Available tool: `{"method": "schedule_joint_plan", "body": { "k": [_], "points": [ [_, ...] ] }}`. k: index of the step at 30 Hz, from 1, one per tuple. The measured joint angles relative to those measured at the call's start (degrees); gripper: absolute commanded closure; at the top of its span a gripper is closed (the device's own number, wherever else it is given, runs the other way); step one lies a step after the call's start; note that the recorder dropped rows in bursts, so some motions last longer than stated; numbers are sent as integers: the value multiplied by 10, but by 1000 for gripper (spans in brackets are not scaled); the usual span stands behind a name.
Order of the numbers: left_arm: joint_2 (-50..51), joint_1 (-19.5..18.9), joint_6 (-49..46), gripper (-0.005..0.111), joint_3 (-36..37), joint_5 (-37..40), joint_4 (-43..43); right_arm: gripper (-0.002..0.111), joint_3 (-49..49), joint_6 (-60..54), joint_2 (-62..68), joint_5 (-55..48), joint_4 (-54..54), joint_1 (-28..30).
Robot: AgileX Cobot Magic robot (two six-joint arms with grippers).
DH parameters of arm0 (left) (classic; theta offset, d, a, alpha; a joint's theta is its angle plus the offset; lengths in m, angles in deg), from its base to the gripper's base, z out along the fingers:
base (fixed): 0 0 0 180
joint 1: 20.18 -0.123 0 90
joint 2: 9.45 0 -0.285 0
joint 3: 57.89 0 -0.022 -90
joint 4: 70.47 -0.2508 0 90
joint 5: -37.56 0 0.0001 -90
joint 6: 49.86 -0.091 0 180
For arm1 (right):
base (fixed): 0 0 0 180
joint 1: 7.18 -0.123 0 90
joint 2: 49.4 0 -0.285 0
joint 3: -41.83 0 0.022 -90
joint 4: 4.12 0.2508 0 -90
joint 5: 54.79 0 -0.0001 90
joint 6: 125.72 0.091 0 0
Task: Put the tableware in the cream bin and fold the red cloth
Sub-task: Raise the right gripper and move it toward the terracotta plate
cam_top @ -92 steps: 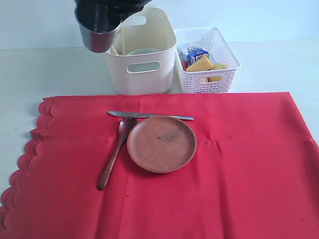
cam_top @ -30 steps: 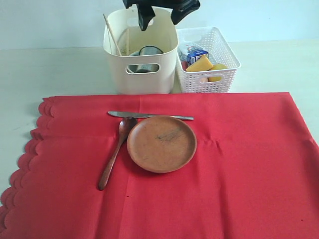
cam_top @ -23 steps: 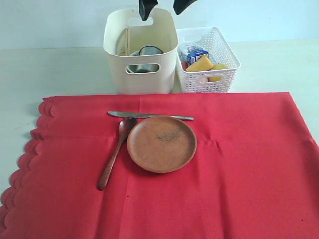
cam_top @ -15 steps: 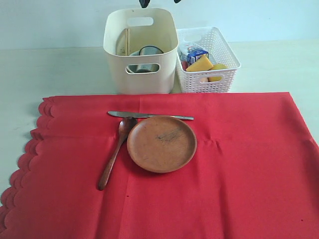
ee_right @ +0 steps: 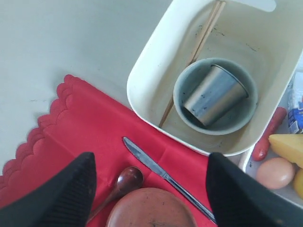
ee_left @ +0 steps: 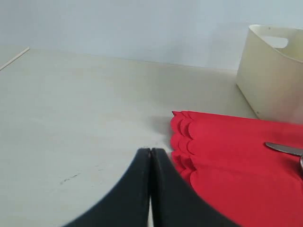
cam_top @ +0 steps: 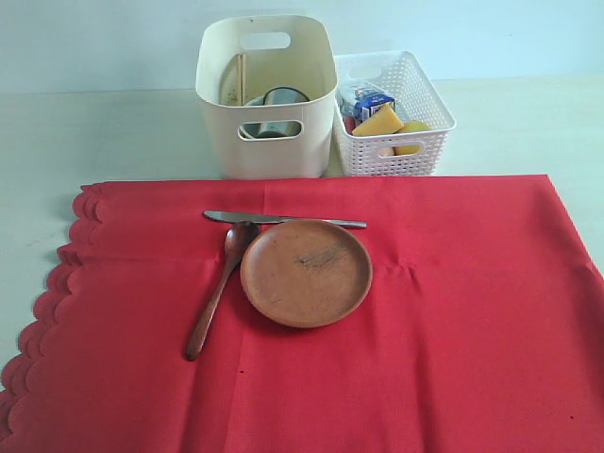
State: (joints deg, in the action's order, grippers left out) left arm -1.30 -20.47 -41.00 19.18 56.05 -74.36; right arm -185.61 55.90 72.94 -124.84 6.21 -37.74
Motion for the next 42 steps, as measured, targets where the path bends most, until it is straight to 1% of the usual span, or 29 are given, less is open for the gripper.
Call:
{"method": "schedule_joint_plan", "body": {
  "k": [3,6,14,23,24,34,42],
  "points": [
    [0,0,0,106,0,0,0,46,5,-8,-10,-1,5,0],
    [0,0,0,106,0,0,0,46,34,-19,-26,0,17,0],
    [0,0,0,106,0,0,0,46,166,-64,-80,-1,65,0],
    [0,0,0,106,0,0,0,46,291,-97,-144,-1,74,0],
    [0,0,0,106,0,0,0,46,318,-100,-153,1,74,0],
    [0,0,0,106,0,0,0,46,501,-100,-192,89,69,0],
    [0,0,0,106,0,0,0,46,627,-106,-192,198,69,0]
  ]
}}
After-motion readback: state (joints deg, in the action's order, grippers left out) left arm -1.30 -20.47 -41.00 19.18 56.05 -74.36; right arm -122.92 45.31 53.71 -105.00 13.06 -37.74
